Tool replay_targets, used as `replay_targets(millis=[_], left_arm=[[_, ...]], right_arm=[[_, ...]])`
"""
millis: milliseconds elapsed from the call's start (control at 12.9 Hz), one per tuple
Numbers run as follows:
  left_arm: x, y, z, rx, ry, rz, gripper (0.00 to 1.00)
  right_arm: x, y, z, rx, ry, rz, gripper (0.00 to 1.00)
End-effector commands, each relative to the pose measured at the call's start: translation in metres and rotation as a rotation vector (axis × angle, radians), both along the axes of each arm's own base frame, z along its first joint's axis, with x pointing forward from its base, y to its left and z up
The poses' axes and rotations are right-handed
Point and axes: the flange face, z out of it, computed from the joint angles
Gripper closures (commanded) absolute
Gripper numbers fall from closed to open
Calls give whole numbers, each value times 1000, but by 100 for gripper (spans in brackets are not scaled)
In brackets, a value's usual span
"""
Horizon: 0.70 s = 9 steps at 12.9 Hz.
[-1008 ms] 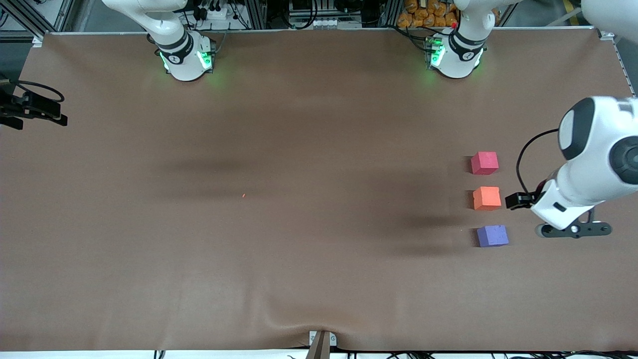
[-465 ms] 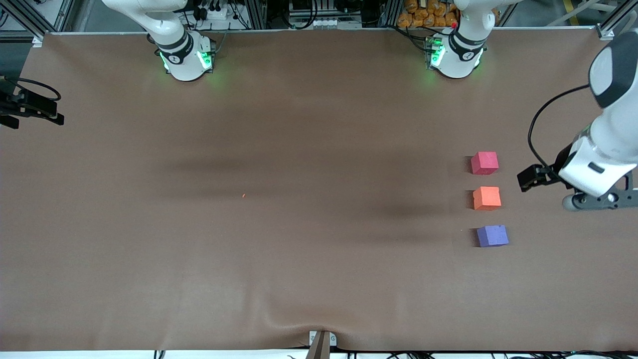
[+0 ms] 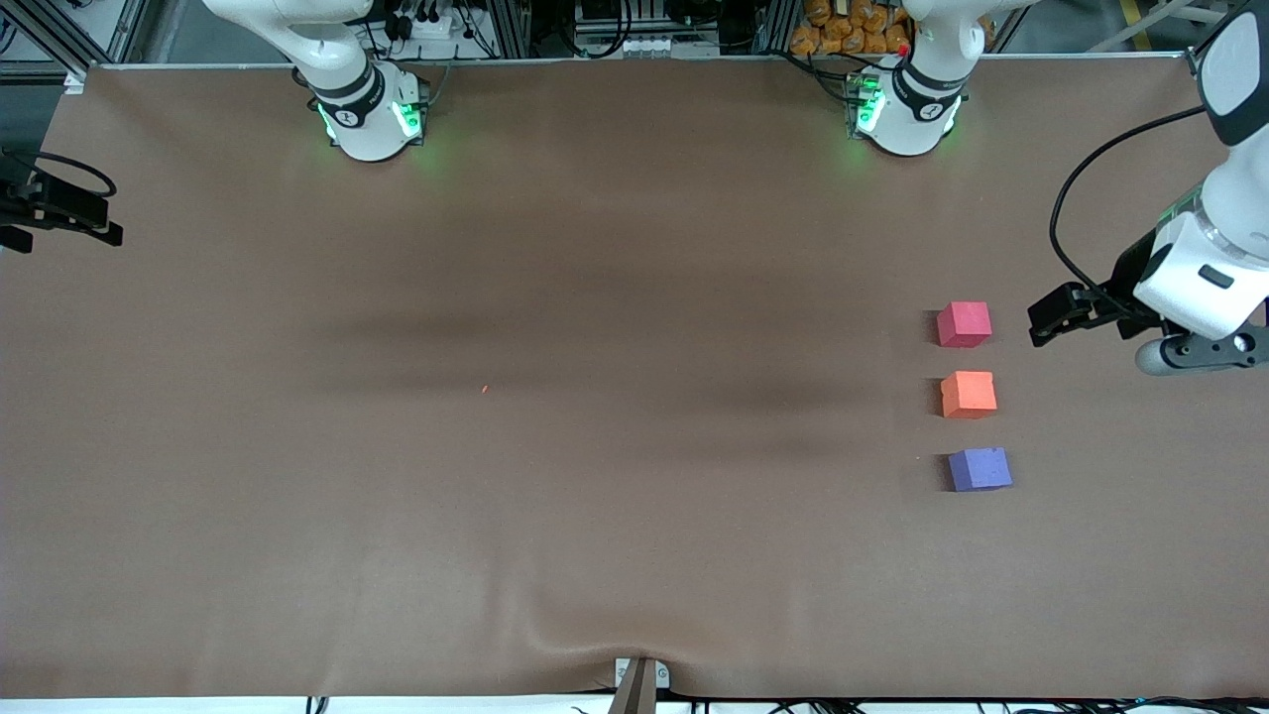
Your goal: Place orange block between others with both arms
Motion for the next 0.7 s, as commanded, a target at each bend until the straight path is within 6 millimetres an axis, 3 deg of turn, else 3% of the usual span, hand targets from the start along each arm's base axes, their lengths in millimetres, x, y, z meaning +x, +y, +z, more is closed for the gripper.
replay_targets(millis=[0,620], left_arm=[[-11,-9,9,-14,8,23,0],[-18,-8,11,-6,28,20,0]], right_arm=[[-5,-3,10,-7,-3,42,0],[-11,-7,7,3,36,39,0]])
